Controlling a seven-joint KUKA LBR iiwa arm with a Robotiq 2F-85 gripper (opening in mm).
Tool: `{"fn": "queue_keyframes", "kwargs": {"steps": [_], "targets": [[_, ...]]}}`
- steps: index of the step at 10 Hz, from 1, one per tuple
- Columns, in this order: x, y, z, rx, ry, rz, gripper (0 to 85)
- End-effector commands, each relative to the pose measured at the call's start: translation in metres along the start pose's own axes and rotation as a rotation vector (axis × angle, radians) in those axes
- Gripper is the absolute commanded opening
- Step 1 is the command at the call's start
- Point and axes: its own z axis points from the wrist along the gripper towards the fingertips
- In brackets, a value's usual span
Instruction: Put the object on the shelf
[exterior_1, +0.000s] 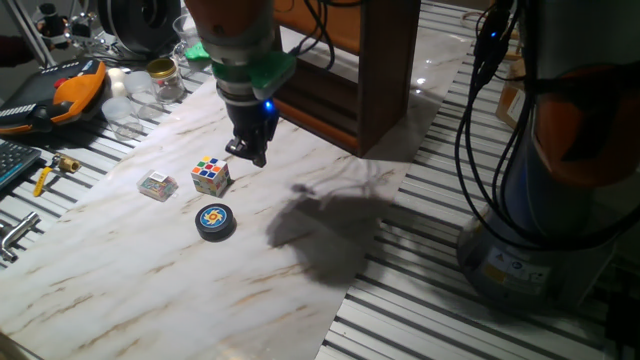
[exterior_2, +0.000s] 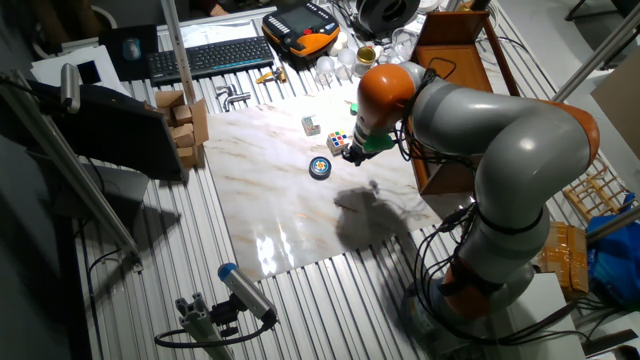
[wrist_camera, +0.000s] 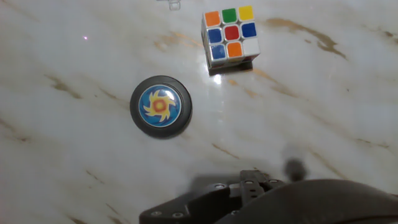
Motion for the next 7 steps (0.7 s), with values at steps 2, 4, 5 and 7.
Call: {"fn": "queue_keyframes", "kwargs": {"steps": [2, 4, 5, 7], "targets": [[0.0004, 0.001, 0.0005, 0.009, 0.004, 0.01, 0.0], [0.0047, 0.003, 0.0003, 0.017, 0.0, -0.003, 0.0], [0.007, 0.0049, 0.0001, 0.013, 0.001, -0.015, 0.0], [0.0076, 0.0052, 0.0001, -0.003, -0.001, -0.037, 0.0]]}}
